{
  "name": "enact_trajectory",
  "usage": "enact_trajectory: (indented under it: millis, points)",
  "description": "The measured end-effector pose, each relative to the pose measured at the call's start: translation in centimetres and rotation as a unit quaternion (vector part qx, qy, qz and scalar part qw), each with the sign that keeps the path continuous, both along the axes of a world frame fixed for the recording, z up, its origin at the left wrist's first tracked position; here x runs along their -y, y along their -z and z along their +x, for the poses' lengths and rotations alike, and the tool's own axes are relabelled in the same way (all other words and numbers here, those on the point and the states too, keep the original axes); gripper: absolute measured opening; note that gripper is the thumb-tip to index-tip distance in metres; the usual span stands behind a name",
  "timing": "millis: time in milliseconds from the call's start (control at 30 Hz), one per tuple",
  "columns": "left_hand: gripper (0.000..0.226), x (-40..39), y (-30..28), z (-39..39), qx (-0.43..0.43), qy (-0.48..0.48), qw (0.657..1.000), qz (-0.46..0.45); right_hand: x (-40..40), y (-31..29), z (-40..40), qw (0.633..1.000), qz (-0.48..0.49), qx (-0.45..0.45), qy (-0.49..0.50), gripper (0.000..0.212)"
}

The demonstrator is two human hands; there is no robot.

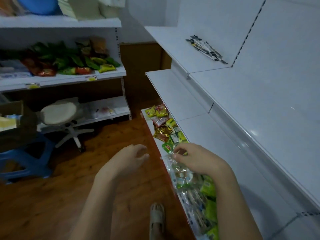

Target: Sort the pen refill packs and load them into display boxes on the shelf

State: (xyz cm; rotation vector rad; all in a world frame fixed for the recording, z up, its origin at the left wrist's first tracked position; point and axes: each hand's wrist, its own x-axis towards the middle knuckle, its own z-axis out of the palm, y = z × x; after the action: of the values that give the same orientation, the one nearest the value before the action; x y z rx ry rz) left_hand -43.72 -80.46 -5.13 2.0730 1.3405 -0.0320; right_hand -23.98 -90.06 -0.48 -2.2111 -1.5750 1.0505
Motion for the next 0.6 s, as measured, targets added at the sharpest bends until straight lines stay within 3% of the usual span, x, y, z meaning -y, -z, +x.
enact_trajectory:
  millis: [300, 467, 600]
  points:
    - [0.042, -17.3, -4.1, 4.5, 0.037, -0.036, 0.996, 0.070, -17.0, -1.7, 6.2, 0.998, 0.063, -0.017, 0.001, 0.035]
    - [0.044, -24.6, -2.8, 4.2, 0.001, -0.020, 1.000, -0.022, -25.6, -0.8, 7.4, 0.999, 0.006, -0.019, -0.026, 0.038]
    - [0.044, -33.2, -1.8, 4.5, 0.028, -0.029, 0.999, 0.004, -34.0, -0.2, 7.9, 1.000, 0.027, -0.013, 0.001, 0.033]
